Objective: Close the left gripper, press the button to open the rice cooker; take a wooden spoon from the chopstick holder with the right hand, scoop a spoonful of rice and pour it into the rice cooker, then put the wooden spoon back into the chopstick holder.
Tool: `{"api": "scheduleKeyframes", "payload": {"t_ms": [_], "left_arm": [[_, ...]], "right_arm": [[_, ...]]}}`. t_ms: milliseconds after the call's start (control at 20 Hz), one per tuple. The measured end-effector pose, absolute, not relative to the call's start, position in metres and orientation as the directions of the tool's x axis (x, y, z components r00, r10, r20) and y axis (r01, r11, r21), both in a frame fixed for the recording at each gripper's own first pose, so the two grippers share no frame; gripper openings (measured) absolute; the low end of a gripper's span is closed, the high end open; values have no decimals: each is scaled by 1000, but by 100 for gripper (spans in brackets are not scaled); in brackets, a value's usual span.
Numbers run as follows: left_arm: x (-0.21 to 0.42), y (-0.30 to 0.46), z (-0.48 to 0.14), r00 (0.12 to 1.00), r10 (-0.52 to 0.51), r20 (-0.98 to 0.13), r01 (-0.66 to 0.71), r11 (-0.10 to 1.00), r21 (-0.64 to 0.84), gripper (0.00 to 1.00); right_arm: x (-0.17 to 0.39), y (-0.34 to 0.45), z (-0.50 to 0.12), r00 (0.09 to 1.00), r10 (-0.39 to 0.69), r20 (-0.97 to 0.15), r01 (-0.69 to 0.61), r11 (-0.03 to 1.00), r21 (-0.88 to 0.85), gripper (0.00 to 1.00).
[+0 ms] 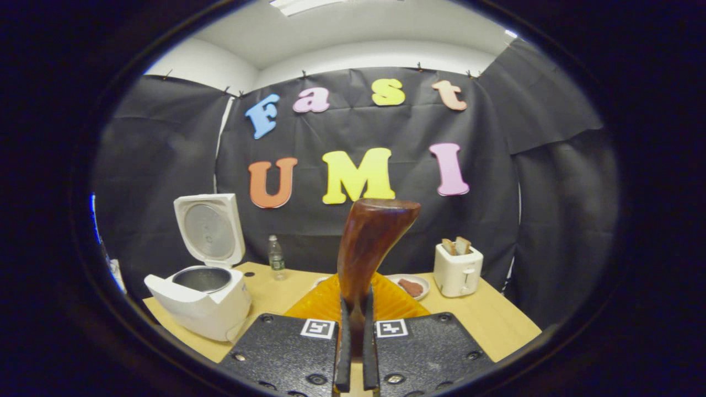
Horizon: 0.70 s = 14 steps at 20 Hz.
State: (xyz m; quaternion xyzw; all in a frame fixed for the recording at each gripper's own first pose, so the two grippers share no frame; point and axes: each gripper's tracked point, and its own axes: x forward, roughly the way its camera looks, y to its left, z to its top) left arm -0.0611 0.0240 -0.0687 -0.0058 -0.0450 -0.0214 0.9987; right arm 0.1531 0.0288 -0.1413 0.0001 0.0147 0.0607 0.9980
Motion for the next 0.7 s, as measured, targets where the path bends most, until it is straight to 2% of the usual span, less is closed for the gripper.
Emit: {"api": "scheduleKeyframes", "payload": {"t_ms": [300,700], "left_arm": [[-33,17,-67,994,-34,103,38,998,-40,94],[-9,10,-70,996,-26,81,32,997,-74,94]], "right_arm": [[185,-30,-155,998,45,-46,-41,997,70,13],[217,-36,-177,994,75,-81,-66,992,109,15]]}}
